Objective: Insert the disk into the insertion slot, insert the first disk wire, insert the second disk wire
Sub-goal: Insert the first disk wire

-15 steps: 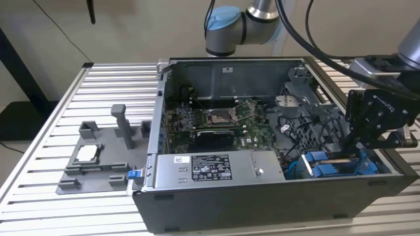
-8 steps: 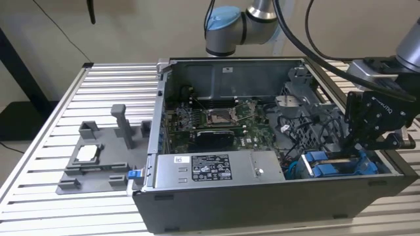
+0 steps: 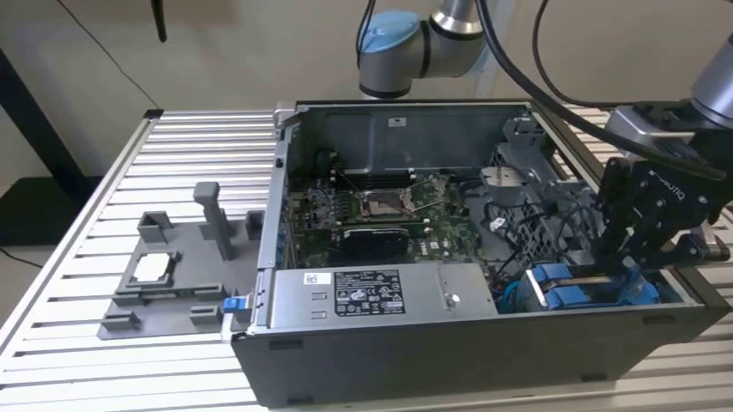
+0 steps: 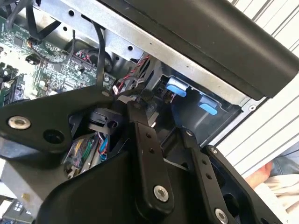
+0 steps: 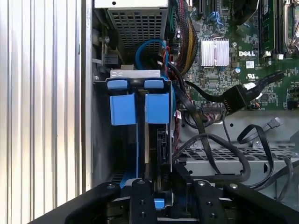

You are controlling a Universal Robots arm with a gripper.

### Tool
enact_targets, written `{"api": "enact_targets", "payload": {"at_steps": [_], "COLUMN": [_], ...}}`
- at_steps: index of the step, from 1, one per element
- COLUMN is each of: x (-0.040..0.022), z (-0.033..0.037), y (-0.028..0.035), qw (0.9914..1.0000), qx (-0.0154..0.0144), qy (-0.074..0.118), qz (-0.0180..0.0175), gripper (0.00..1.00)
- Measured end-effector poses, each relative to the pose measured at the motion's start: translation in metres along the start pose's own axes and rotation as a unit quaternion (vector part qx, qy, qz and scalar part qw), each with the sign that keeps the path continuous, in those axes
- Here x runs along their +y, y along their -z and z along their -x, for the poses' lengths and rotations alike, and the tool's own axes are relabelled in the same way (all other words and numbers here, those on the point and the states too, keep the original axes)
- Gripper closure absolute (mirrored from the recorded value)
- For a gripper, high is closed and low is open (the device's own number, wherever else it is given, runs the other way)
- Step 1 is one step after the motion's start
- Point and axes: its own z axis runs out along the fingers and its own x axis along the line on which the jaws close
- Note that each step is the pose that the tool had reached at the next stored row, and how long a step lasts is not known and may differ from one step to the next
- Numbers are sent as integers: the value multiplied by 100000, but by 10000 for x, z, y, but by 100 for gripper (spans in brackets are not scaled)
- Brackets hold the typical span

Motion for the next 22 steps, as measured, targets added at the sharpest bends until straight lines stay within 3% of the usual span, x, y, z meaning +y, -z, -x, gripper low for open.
{"api": "enact_targets", "payload": {"at_steps": [10, 16, 20, 22], "x": [22, 39, 53, 57], "z": [0, 3, 5, 5], "y": [253, 401, 482, 491], "qw": [100000, 100000, 99999, 99998], "qx": [14, 6, 16, -1], "qy": [6, 5, 4, 5], "qz": [-35, -267, -469, -582], "gripper": [67, 67, 67, 67]}}
